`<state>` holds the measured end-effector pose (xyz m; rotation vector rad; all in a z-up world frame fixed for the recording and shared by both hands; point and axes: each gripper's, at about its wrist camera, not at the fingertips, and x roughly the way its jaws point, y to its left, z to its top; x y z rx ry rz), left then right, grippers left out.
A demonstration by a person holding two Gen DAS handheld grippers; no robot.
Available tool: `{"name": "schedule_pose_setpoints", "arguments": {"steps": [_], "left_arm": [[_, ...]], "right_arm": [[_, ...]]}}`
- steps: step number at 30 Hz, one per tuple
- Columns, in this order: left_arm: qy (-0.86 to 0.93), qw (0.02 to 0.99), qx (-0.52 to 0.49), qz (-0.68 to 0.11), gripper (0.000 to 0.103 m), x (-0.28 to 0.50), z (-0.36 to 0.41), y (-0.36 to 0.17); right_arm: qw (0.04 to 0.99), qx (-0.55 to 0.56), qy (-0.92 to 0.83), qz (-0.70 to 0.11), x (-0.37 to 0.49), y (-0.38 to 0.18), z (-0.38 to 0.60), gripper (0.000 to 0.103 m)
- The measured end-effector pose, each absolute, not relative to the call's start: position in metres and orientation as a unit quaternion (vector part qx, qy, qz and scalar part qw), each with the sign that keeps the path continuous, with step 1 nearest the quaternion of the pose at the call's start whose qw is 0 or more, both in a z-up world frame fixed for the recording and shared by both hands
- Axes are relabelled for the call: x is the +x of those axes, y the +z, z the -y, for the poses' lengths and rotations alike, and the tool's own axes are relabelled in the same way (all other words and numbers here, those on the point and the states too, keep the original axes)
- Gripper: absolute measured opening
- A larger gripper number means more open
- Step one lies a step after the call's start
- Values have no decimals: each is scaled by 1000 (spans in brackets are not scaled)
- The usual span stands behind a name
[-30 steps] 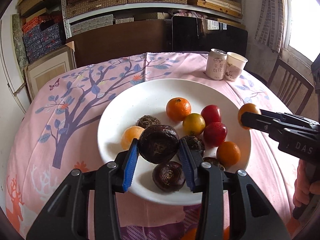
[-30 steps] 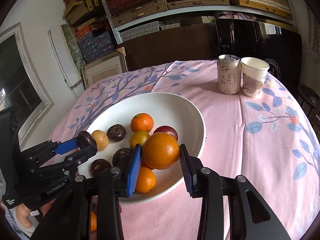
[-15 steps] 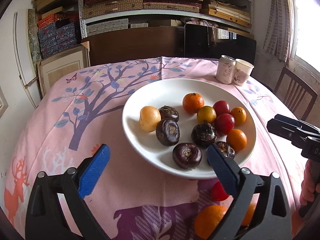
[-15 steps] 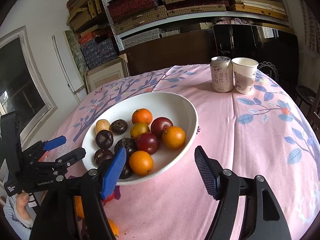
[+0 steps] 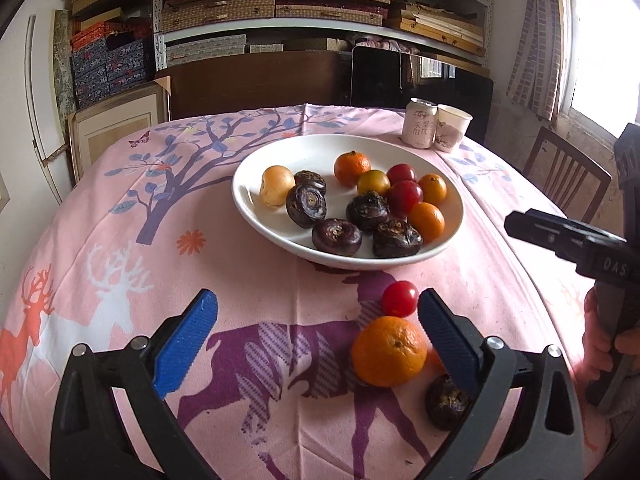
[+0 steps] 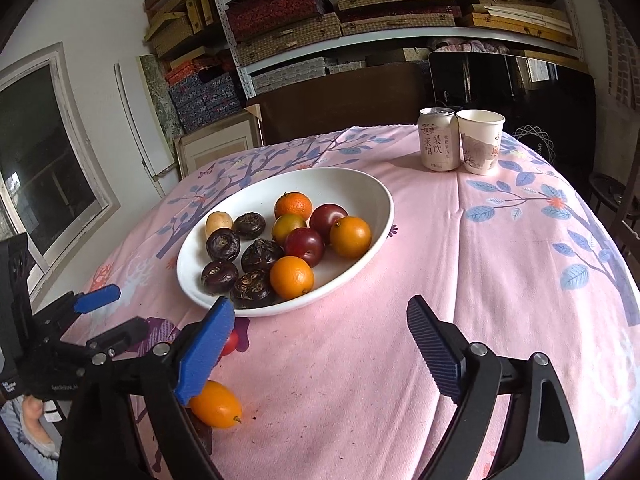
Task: Organize fruits
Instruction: 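Grasp a large orange with the left tool while the right tool grasps a small orange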
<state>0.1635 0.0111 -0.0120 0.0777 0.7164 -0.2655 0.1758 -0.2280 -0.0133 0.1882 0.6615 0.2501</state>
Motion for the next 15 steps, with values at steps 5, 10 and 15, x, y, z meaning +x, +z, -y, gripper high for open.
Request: {"name": "schedule_pose_setpoints", "arguments": {"steps": [5,10,15], "left_arm": [[-143,922,58,-355,98,156,-1,-18],[-139,916,87,-366,98,157,9,-25],[-138,908,102,-383,99,161,14,-35]], "right_arm": [[929,110,119,-334,179,-17,233,90],[929,109,121,-334,179,-17,232,90],[928,104,122,-337,179,-18,230,91]]}}
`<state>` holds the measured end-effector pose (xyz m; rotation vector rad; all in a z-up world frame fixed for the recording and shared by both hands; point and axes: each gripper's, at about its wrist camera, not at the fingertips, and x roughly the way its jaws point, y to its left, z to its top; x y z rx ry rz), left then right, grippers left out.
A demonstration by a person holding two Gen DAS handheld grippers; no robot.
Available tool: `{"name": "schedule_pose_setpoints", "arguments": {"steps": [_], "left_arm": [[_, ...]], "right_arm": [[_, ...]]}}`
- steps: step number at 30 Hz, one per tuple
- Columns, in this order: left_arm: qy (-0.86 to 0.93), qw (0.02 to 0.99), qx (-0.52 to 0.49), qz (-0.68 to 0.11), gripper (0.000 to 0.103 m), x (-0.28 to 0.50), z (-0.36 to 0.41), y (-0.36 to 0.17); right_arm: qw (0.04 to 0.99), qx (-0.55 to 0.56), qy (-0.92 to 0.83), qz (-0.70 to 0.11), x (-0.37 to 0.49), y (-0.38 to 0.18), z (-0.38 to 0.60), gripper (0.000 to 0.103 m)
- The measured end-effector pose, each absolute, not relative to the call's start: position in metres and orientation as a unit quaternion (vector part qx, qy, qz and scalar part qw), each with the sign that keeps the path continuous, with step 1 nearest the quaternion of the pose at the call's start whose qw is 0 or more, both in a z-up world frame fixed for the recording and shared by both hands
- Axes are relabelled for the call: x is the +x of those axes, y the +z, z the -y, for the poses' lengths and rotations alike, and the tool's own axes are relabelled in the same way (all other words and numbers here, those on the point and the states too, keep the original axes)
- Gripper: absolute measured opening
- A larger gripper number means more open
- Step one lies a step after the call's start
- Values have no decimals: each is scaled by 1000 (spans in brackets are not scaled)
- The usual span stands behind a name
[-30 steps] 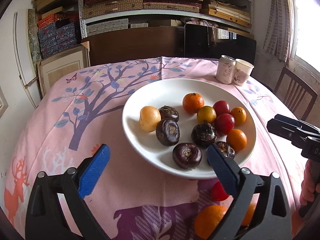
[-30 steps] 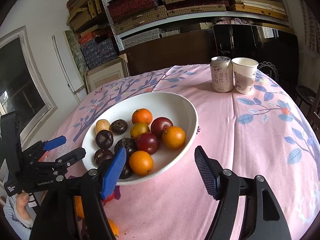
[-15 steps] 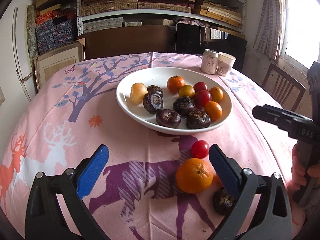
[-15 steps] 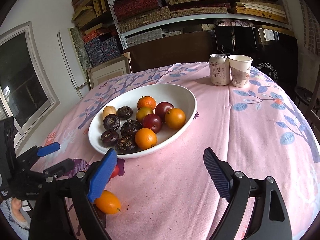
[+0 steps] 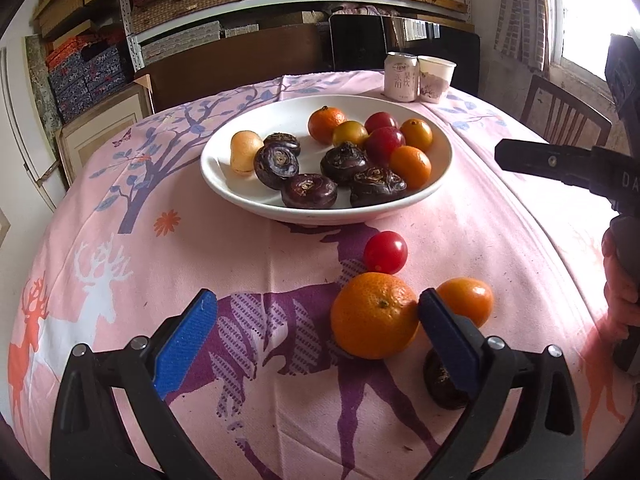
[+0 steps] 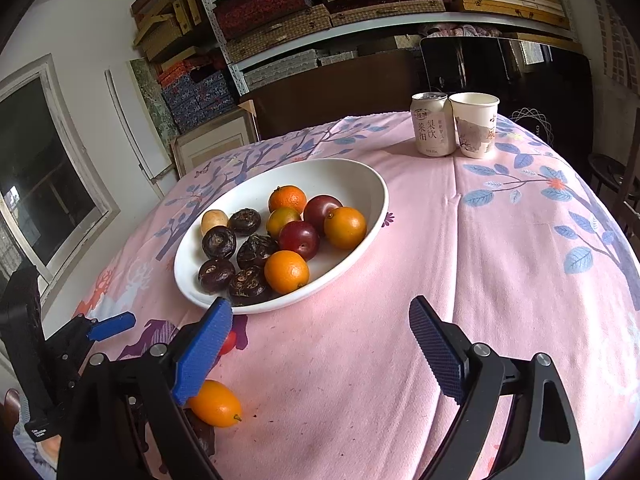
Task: Organize fruits
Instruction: 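Grasp a large orange with the left tool while the right tool grasps a small orange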
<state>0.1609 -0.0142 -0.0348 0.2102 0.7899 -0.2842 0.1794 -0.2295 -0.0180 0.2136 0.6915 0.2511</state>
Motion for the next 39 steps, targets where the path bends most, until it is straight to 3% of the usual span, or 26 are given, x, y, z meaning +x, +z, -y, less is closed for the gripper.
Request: {"name": "schedule_pose_setpoints", "arguments": {"steps": [14,26,29,33,35,36,39], "left_arm": [[-125,914,45,-383,99,156,-20,-28],[-145,898,140,-390,99,151,22,-44],[-139,898,144,-392,99,155,23,-46],[-147,892,143,-403,99,163,26,-50],[-155,890,142,-405,97,166,27,-51],[-162,888,138,-407,96,167,27,-51],[-199,874,114,-428,60,171,26,-56]], "right_arm": [[927,96,128,-340,178,-18,224,91],[922,61,168,-343,155,-22,207,91],[917,29,191,-349,144,-27,192,83],[905,-3,218,-365,141,-35,173,62],[902,0,222,-369,141,-36,173,56],[903,4,220,-369,141,-35,174,55],[906,24,210,-367,142,-33,182,55]]}}
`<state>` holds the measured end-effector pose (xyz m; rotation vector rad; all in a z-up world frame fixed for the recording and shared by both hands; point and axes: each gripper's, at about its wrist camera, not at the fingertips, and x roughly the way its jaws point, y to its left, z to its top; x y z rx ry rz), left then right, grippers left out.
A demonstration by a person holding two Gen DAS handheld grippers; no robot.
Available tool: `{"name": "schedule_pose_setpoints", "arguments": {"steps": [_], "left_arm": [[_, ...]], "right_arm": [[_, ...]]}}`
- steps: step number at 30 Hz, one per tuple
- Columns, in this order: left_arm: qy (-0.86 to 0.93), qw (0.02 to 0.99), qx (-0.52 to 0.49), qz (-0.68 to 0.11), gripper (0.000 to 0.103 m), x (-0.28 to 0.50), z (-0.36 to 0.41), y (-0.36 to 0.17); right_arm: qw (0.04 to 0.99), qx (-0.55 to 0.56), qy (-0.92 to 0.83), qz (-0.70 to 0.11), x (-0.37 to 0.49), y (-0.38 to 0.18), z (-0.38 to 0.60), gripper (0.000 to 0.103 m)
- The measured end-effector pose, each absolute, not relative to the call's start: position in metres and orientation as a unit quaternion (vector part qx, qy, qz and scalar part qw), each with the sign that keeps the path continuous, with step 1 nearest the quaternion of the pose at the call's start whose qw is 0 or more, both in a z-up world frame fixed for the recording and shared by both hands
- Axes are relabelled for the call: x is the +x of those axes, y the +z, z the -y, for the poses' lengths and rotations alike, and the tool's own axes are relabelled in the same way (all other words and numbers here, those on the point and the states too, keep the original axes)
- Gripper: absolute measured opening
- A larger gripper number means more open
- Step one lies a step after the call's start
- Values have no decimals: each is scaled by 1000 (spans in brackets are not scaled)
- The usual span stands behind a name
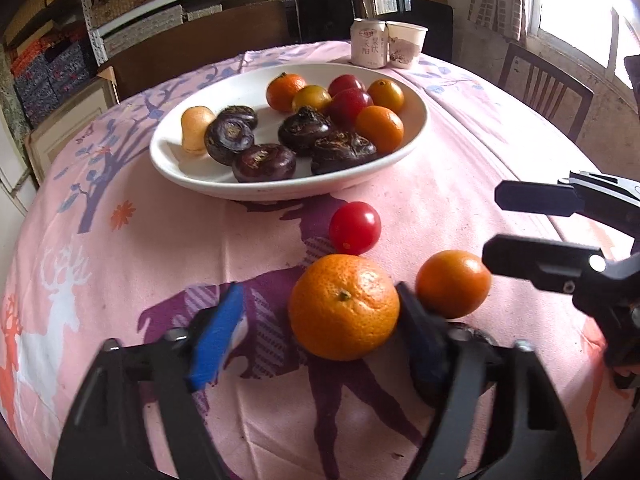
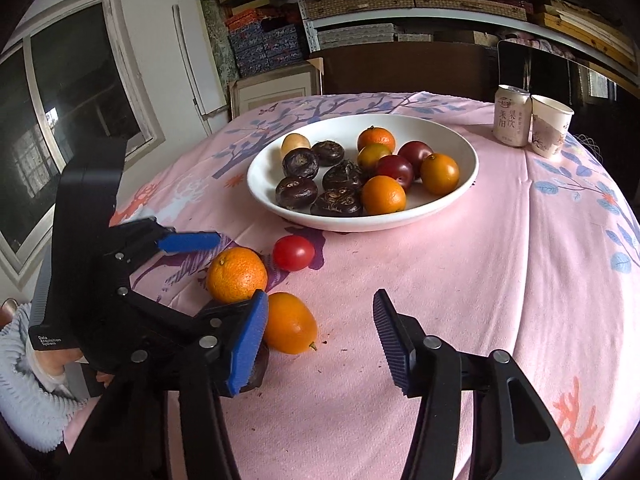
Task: Organize fruits
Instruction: 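Grasp a large orange with the left tool while the right tool grasps a small orange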
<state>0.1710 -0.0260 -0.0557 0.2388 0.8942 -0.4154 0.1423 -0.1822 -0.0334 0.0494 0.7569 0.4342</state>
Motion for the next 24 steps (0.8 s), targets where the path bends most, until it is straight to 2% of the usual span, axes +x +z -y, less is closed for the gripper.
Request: {"name": "schedule_pose_setpoints", "arguments": {"steps": [2,3,7,13,21,24], "left_arm": [[-214,872,107,-426,48,168,27,-55],[-214,873,112,-424,47,166,30,-55],[-195,884,117,-408,46,156,24,-48],[-127,902,58,-409,46,167,-18,-39],[-144,888,88,-427,47,167,-2,-51],[-144,885,82,-434,47,169,-3,-53]], "right_arm": [[906,35,203,-370,145,-34,187,55],[904,40,203,-374,146,-35,189,55],[902,33,208,-376,146,-37,185,55],[895,0,227,-384,142,-41,167,55],[876,7,252,-411,147,-49,154,55],[868,15,263,-421,149,-52,151,48]]}}
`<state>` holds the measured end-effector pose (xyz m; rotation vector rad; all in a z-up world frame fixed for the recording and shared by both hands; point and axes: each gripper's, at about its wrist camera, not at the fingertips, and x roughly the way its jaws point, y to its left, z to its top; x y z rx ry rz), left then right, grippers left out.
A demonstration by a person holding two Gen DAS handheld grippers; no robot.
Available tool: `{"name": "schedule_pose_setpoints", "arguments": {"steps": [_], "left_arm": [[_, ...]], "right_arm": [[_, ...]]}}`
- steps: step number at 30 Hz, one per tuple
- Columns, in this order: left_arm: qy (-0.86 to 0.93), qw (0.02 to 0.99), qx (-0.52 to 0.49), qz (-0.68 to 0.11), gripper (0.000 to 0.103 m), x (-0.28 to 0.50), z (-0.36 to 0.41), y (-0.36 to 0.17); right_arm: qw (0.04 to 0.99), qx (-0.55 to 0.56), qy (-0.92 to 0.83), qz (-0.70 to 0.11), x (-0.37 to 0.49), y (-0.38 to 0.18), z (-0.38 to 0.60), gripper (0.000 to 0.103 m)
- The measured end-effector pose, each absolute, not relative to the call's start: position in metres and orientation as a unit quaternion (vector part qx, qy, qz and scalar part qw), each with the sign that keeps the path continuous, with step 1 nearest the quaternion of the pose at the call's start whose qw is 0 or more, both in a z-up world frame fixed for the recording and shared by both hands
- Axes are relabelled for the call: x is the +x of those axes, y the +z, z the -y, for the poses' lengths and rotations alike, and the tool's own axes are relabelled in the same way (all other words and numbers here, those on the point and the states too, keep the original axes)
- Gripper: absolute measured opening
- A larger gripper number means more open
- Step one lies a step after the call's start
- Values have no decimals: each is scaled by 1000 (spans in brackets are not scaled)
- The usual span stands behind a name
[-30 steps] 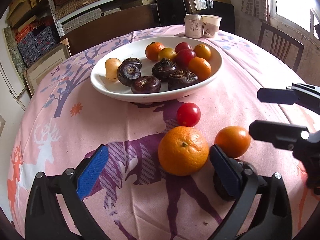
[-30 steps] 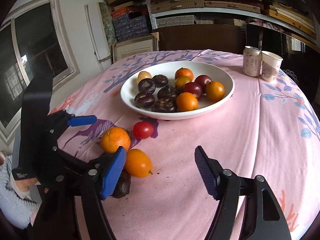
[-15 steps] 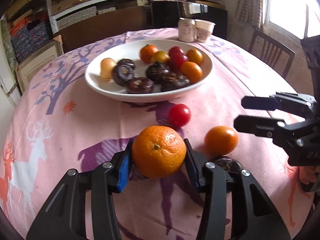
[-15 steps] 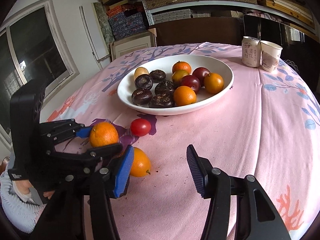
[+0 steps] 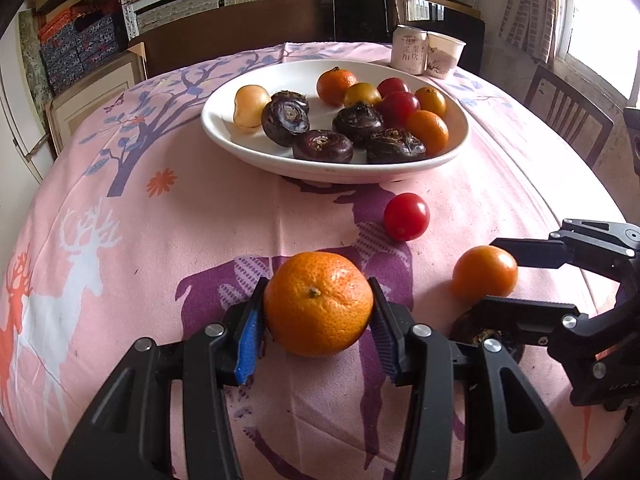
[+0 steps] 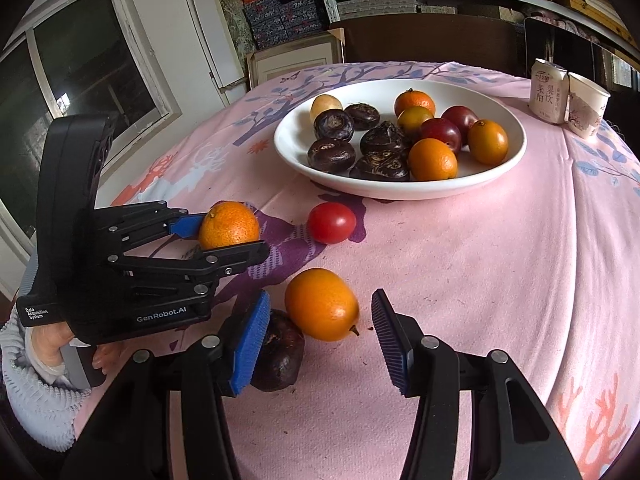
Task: Organize fruits
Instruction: 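Grasp a large orange with the left tool while the right tool grasps a small orange, then place both oranges on the white plate and open both tools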
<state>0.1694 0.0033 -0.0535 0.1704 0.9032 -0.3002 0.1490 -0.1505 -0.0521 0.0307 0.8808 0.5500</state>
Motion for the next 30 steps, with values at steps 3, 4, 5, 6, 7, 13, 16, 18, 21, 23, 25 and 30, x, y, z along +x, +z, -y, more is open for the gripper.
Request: {"name": "schedule_pose_setpoints", "arguments": {"steps": [3,4,5,6,7,13,16,18,21,23,25,30], "left_arm": [[-145,885,84,-435,48,169,-3,-54],[-144,885,85,-435,49,170,-2,-54],[-144,885,85,-435,49,170,-2,-55],[-145,885,84,-435,49,170,-3,-55],[-145,885,82,-434,49,170,-3,-54],[-151,893,81,-416,47,165,-2,-48],[-151,898,86,-405,47,162,1,-43],[-151,901,89,-397,47,160,3,-40],[-156,906,85,-385,47,157,4,-30],[-157,910,72,-377,48,159,0,-21],[-150,914,60,-373,48,166,-4,-12],[-137,925,57,-351,48,197,-1,21]], "right_arm": [[864,29,266,-426,152,-54,152,45],[864,33,266,-426,153,-55,154,40],[863,37,267,-427,153,-55,155,38],[863,41,267,-427,153,-55,157,38],[864,42,265,-426,152,-54,158,38],[884,55,231,-402,152,-46,176,38],[889,64,218,-397,153,-45,184,38],[893,64,213,-390,153,-43,185,38],[899,62,211,-379,150,-39,186,38],[903,65,207,-371,151,-34,190,38],[907,74,202,-362,156,-25,195,38],[920,79,178,-340,188,10,200,38]]}}
